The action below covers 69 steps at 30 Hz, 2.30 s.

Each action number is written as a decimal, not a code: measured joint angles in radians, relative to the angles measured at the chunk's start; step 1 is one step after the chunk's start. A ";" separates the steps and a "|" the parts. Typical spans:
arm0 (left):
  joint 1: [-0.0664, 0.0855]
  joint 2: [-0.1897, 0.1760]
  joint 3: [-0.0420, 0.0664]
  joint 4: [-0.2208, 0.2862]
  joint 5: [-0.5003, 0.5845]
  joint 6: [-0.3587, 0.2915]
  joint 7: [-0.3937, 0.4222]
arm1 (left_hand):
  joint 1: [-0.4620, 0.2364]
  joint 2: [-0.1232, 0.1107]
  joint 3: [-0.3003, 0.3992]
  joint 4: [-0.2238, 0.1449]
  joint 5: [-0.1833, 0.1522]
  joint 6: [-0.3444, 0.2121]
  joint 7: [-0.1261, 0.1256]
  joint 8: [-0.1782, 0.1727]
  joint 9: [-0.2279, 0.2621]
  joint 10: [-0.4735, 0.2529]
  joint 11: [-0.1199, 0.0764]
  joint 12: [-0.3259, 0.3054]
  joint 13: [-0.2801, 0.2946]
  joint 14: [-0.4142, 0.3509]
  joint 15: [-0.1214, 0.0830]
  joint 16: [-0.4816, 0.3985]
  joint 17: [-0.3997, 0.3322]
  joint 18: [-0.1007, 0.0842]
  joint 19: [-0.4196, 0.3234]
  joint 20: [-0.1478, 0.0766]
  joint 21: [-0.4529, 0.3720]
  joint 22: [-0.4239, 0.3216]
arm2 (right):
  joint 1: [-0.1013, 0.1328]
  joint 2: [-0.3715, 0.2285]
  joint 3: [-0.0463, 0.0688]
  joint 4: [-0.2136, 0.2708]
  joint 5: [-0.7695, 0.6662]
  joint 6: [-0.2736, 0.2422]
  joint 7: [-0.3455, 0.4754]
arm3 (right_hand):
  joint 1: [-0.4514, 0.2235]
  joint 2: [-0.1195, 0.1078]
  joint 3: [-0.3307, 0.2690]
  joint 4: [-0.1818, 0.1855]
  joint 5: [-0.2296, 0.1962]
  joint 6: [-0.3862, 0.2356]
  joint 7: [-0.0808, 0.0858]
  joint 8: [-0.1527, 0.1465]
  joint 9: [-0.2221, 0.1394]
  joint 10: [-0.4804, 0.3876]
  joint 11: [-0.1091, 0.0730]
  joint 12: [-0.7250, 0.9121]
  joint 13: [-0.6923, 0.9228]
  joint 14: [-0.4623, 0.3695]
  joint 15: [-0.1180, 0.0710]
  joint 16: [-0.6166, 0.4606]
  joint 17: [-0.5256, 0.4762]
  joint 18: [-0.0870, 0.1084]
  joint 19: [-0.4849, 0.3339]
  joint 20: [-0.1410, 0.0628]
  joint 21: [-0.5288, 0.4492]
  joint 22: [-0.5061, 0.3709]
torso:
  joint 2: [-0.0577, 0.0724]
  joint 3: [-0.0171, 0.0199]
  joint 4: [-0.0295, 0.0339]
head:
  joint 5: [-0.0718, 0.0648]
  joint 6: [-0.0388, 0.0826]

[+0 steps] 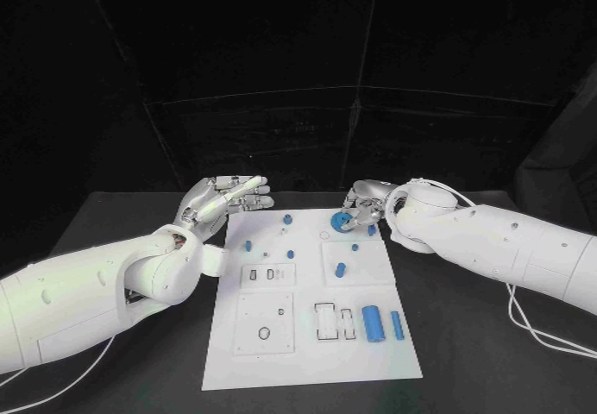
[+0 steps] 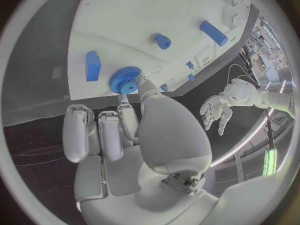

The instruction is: Assemble the parts on the task board

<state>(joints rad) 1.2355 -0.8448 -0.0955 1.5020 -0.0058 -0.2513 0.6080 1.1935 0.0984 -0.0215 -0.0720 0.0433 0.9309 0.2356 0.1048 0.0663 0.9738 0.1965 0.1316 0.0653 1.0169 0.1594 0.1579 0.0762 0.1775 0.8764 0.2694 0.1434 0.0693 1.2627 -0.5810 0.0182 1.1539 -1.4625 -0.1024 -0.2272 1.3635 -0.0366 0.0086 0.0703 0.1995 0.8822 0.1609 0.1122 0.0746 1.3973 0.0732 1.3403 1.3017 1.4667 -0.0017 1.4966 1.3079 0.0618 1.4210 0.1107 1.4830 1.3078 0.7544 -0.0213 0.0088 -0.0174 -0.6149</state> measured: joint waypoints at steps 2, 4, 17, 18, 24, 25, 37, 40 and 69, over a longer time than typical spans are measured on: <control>0.000 0.000 0.000 0.000 0.000 0.000 0.000 | 0.000 0.000 0.000 0.000 0.000 0.000 0.000 0.000 0.000 0.000 0.000 0.000 0.000 0.000 0.000 0.000 0.000 0.000 0.000 0.000 0.000 0.000 | 0.000 0.002 0.000 -0.001 -0.002 0.001 0.000 | 0.000 0.000 0.000 0.000 0.000 0.002 0.000 0.000 0.000 0.001 0.001 0.004 0.001 0.000 0.000 0.000 0.000 0.000 0.000 0.000 0.000 0.000 | 0.000 -0.0001 -0.0001 | 0.000 0.000; 0.000 0.000 0.000 -0.001 0.000 0.000 0.000 | 0.000 0.000 0.000 0.000 0.000 0.000 0.000 0.000 0.000 0.000 0.000 0.000 0.000 0.000 0.000 0.000 0.000 0.000 0.000 0.000 0.000 0.000 | 0.000 0.004 0.000 -0.003 -0.003 0.003 0.000 | 0.000 0.000 0.000 0.000 0.000 0.007 0.000 0.000 0.000 0.007 0.000 0.006 0.003 0.000 0.000 0.000 0.000 0.000 0.000 0.000 0.000 0.000 | 0.000 -0.0001 -0.0002 | 0.000 -0.001; 0.000 0.001 0.000 -0.001 0.000 0.003 0.000 | 0.000 0.000 0.000 0.000 0.000 0.000 0.000 0.000 0.000 0.000 0.000 0.000 0.000 0.000 0.000 0.000 -0.001 0.000 0.000 0.000 0.000 0.000 | -0.001 0.012 0.001 -0.010 -0.013 0.004 0.001 | 0.044 0.044 0.050 -0.032 -0.069 0.072 -0.006 0.030 0.005 0.022 -0.007 0.030 0.009 0.000 0.000 0.004 0.000 0.000 0.011 -0.004 0.007 0.000 | 0.000 -0.0002 -0.0004 | 0.000 -0.004; 0.000 0.001 0.000 -0.001 0.000 0.003 0.000 | 0.000 0.000 0.000 0.000 0.000 0.000 0.000 0.000 0.000 0.000 0.000 0.000 0.000 0.000 0.000 0.000 -0.001 0.000 0.000 0.000 0.000 0.000 | -0.001 0.012 0.001 -0.010 -0.014 0.003 0.001 | 0.049 0.049 0.064 -0.038 -0.091 0.080 -0.007 0.032 0.005 0.023 -0.009 0.031 0.009 0.000 0.000 0.007 0.000 0.000 0.012 -0.006 0.007 0.000 | 0.000 -0.0002 -0.0004 | 0.000 -0.004; 0.000 0.000 0.000 -0.002 0.000 0.005 -0.001 | 0.000 0.000 0.000 0.000 0.000 0.000 0.000 0.000 0.000 0.000 0.000 0.000 0.000 0.000 0.000 0.000 -0.001 0.000 0.000 0.000 0.000 0.000 | -0.003 0.011 0.002 -0.004 -0.025 -0.013 0.001 | 0.069 0.061 0.121 -0.073 -0.119 0.099 -0.005 0.038 0.004 0.038 -0.023 0.051 0.009 -0.002 -0.009 0.008 0.000 -0.016 0.021 -0.014 0.016 0.000 | 0.000 0.0000 -0.0004 | 0.000 -0.005; 0.000 0.000 0.000 -0.002 0.000 0.005 -0.001 | 0.000 0.000 0.000 0.000 0.000 0.000 0.000 0.000 0.000 0.000 0.000 0.000 0.000 0.000 0.000 0.000 -0.001 0.000 0.000 0.000 0.000 0.000 | -0.004 0.010 0.001 -0.002 -0.027 -0.018 0.002 | 0.069 0.061 0.127 -0.076 -0.120 0.100 -0.004 0.038 0.004 0.039 -0.025 0.054 0.008 -0.002 -0.009 0.008 0.000 -0.016 0.021 -0.014 0.017 0.000 | 0.000 0.0000 -0.0005 | 0.000 -0.005; 0.000 -0.002 0.000 -0.001 0.000 0.007 -0.002 | 0.000 0.000 0.000 0.000 0.000 0.000 0.000 0.000 0.000 0.000 0.000 0.000 0.000 0.000 0.000 0.000 -0.001 0.000 0.000 0.000 0.000 0.000 | -0.009 -0.008 0.000 0.091 -0.065 -0.121 0.005 | 0.063 0.072 0.166 -0.097 -0.098 0.100 -0.004 0.038 0.004 0.057 -0.029 0.070 0.008 -0.002 -0.017 0.014 0.000 -0.016 0.036 -0.022 0.024 0.000 | -0.001 0.0000 -0.0006 | 0.004 -0.003; 0.000 -0.003 0.000 0.000 0.000 0.007 -0.002 | 0.000 0.000 0.000 0.000 0.000 0.000 0.000 0.000 0.000 0.000 0.000 0.000 0.000 0.000 0.000 0.000 -0.001 0.000 0.000 0.000 0.000 0.000 | -0.009 -0.009 0.000 0.127 -0.075 -0.148 0.005 | 0.059 0.075 0.166 -0.097 -0.098 0.100 -0.004 0.038 0.003 0.059 -0.030 0.072 0.008 -0.002 -0.017 0.014 0.000 -0.016 0.036 -0.022 0.027 0.000 | -0.001 -0.0006 -0.0005 | 0.007 -0.003; 0.000 0.002 0.000 -0.003 0.000 0.006 -0.002 | 0.000 0.000 0.003 -0.003 0.000 0.000 0.000 0.000 0.000 0.000 0.000 0.000 0.000 0.000 0.000 0.000 -0.001 0.000 0.000 0.000 -0.007 -0.001 | -0.037 0.218 0.000 0.041 -0.183 -0.190 -0.007 | 0.013 0.059 0.188 -0.088 -0.098 0.100 -0.004 0.035 -0.046 0.059 -0.030 0.073 0.006 -0.002 -0.017 0.014 -0.001 -0.016 0.036 -0.022 0.027 0.000 | 0.000 0.0007 -0.0002 | 0.022 -0.007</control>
<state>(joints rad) 1.2359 -0.8429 -0.0953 1.4986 -0.0057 -0.2450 0.6063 1.1935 0.0984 -0.0187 -0.0747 0.0434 0.9309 0.2356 0.1048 0.0663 0.9738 0.1965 0.1316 0.0653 1.0168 0.1594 0.1579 0.0755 0.1776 0.8764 0.2695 0.1362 0.0688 1.2262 -0.3631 0.0179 1.1951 -1.6452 -0.2924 -0.2341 1.3768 0.0229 0.1966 -0.0176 0.1013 0.9824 0.1569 0.1468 0.0283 1.4563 0.0428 1.4135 1.3081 1.4650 -0.0183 1.5102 1.3074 0.0460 1.4565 0.0890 1.5099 1.3075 0.7547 -0.0206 0.0086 0.0042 -0.6220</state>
